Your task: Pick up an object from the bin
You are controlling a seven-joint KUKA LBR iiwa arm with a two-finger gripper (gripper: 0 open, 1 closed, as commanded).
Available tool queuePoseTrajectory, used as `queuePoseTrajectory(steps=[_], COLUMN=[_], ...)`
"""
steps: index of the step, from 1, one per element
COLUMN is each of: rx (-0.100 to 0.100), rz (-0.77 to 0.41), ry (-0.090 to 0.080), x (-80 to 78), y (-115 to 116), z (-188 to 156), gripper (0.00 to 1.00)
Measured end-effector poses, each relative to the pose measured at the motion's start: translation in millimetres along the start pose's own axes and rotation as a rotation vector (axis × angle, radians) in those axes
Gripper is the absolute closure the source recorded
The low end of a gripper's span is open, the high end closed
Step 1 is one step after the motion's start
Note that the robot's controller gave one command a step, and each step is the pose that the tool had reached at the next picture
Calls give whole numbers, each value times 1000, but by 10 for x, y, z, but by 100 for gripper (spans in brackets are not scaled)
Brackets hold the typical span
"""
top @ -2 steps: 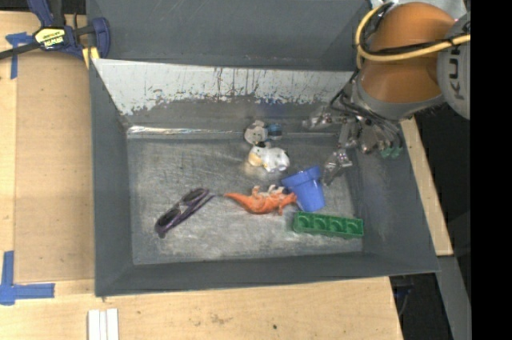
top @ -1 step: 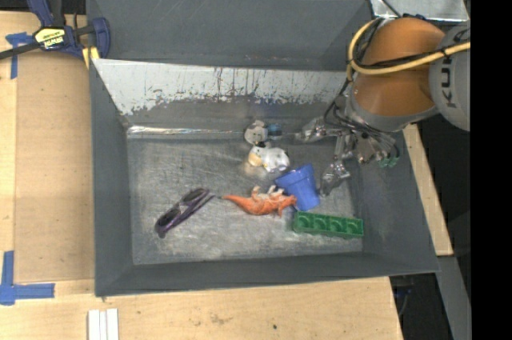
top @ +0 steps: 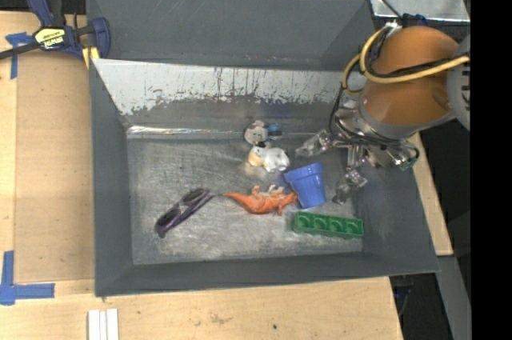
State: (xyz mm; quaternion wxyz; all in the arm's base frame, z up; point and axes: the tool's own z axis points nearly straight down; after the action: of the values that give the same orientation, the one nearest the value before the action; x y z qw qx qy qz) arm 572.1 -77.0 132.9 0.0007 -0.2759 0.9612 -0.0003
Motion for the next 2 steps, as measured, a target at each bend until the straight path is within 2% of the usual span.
queuePoseTrajectory(steps=[1, 2], rx=[1, 16], rz=[-83, -341], ry=[-3, -21], x=[0, -122], y=[79, -27], z=[386, 524], gripper=[0, 100])
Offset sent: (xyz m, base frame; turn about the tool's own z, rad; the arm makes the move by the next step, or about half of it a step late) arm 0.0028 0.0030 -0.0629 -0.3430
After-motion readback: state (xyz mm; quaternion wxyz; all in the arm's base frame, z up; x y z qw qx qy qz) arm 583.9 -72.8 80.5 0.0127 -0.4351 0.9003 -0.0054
